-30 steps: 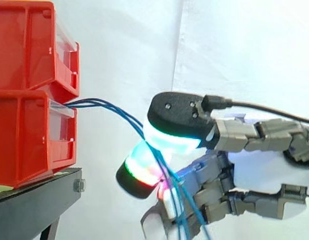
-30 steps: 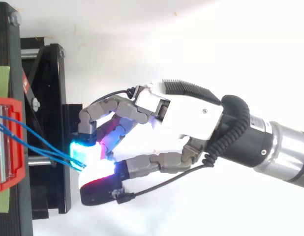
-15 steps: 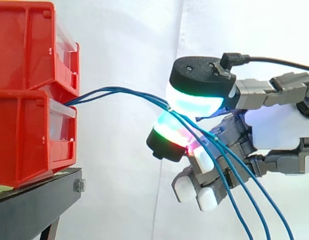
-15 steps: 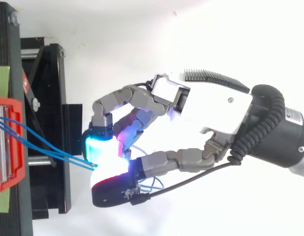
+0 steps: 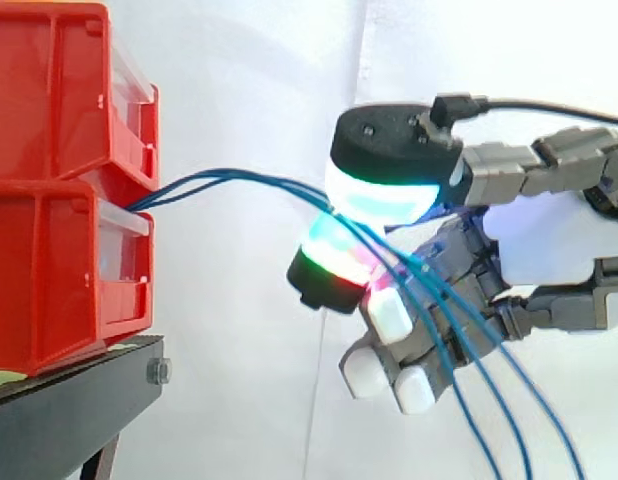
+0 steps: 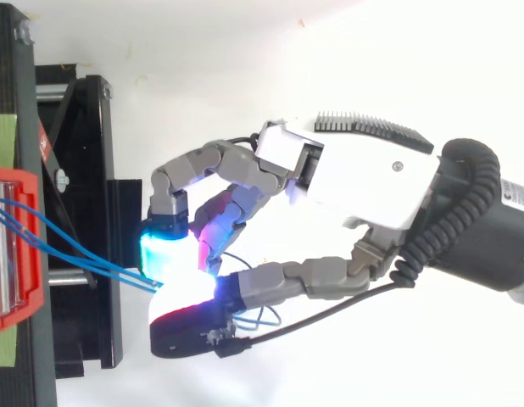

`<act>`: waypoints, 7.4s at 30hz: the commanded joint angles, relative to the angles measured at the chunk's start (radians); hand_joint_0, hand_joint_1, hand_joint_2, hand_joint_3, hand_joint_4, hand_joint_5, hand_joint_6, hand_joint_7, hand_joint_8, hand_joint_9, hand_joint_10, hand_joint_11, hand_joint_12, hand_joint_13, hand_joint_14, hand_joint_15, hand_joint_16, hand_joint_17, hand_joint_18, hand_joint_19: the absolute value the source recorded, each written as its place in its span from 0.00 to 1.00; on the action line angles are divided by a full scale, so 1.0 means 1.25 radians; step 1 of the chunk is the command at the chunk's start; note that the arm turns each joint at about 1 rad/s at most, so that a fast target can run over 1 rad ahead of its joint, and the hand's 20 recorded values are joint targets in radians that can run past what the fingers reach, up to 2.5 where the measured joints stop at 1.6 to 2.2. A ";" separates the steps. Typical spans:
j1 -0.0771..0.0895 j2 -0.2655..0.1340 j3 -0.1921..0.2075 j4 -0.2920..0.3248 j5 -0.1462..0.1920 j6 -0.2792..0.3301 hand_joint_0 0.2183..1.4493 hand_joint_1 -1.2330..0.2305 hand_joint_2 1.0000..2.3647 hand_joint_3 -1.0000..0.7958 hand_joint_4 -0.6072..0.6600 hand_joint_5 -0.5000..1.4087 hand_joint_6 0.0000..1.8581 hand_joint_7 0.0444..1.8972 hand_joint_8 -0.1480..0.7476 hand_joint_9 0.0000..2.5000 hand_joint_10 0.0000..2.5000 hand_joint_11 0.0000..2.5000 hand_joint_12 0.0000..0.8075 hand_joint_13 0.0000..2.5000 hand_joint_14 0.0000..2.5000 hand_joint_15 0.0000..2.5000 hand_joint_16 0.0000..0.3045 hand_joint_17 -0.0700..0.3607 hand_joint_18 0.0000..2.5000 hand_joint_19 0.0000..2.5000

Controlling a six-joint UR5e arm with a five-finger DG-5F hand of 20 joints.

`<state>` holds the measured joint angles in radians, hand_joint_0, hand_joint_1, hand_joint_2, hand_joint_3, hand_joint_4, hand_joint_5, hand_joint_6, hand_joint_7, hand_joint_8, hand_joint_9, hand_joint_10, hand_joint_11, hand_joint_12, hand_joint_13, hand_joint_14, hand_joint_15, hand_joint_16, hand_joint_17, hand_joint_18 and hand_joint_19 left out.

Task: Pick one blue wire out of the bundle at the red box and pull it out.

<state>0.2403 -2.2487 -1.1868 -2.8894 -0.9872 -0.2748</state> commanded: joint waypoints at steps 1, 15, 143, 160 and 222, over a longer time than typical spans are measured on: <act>-0.001 -0.026 -0.014 0.050 -0.001 -0.026 0.36 0.20 0.01 0.54 0.44 0.22 0.49 0.67 0.47 0.49 0.01 0.19 0.52 0.36 0.01 0.19 0.17 0.43 0.33 0.21; 0.009 -0.118 -0.016 0.297 0.002 -0.073 0.25 0.39 0.00 0.31 0.56 0.21 0.41 0.51 0.51 0.45 0.01 0.19 0.52 0.33 0.01 0.20 0.17 0.43 0.29 0.25; -0.002 -0.070 -0.004 0.200 -0.004 -0.056 0.27 0.29 0.01 0.49 0.46 0.24 0.39 0.59 0.40 0.50 0.00 0.07 0.47 0.29 0.00 0.08 0.18 0.45 0.31 0.18; 0.003 -0.081 -0.003 0.212 -0.005 -0.045 0.31 0.26 0.02 0.54 0.64 0.18 0.42 0.46 0.48 0.35 0.00 0.14 0.51 0.26 0.00 0.11 0.19 0.46 0.26 0.18; 0.003 -0.022 0.008 0.000 -0.007 0.041 0.35 0.23 0.02 0.47 0.43 0.20 0.49 0.61 0.42 0.42 0.00 0.14 0.46 0.32 0.01 0.14 0.16 0.41 0.30 0.19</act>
<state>0.2439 -2.2805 -1.1854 -2.8560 -0.9943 -0.2342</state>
